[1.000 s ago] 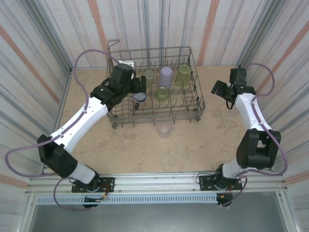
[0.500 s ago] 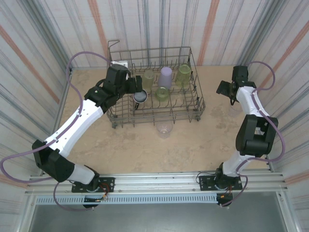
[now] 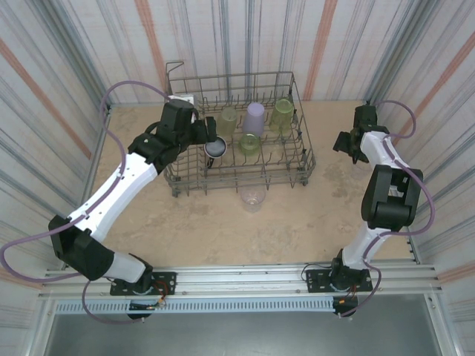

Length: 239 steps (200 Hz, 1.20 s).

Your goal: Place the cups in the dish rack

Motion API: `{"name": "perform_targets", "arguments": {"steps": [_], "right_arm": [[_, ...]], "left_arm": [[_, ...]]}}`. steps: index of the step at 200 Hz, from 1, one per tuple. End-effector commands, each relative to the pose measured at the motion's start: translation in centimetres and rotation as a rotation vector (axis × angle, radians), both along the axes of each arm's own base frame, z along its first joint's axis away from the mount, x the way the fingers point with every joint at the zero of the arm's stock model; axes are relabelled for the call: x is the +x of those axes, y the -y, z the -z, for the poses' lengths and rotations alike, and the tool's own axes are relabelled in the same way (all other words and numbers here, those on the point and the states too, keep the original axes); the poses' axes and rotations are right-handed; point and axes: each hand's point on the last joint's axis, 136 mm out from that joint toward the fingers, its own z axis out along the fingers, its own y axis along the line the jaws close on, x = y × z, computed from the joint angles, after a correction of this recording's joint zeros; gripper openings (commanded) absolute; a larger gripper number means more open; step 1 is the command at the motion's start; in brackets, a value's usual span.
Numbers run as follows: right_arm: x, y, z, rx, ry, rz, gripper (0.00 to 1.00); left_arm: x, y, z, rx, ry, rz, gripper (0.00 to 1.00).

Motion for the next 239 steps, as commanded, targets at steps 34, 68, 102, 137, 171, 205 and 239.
{"name": "perform_targets", "arguments": {"steps": [34,68,102,137,171,205,239], "right_arm": [[-1.0,0.5,2.6,-0.011,-0.095,0.013,0.45],[-1.0,0.5,2.5,-0.006,-0.091,0.017,0.33],[-0.9,0.4,2.6,0.006,-0.098,0.018,0.13],[-0.8,-0.2,1.7,0.039,-0.071,0.011,0.00],[-0.5,-1.5,0.2,0.083,-0.023,-0.013,0.00],[0.1,-2.9,-2.9,0.069,0.027,-0.054,0.00],[0.7,-3.9,-6.4,0.046,0.084,-0.090,0.00]], "left_arm": [[-0.5,-0.6,0.2,-0.024,-0.014,-0.015,0.99],[-0.4,-0.9,0.2,-0.028,-0.011,-0.019,0.99],[-0.3,-1.0,0.1,-0.031,-0.009,-0.022,0.99],[-0.5,-1.7,0.5,-0.022,-0.013,-0.032,0.99],[-0.7,-2.6,0.4,-0.033,-0.015,-0.054,0.99],[-0.9,-3.0,0.4,-0.036,-0.018,-0.058,0.99],[-1.1,-3.9,0.6,-0.033,-0.034,-0.072,0.99]]}}
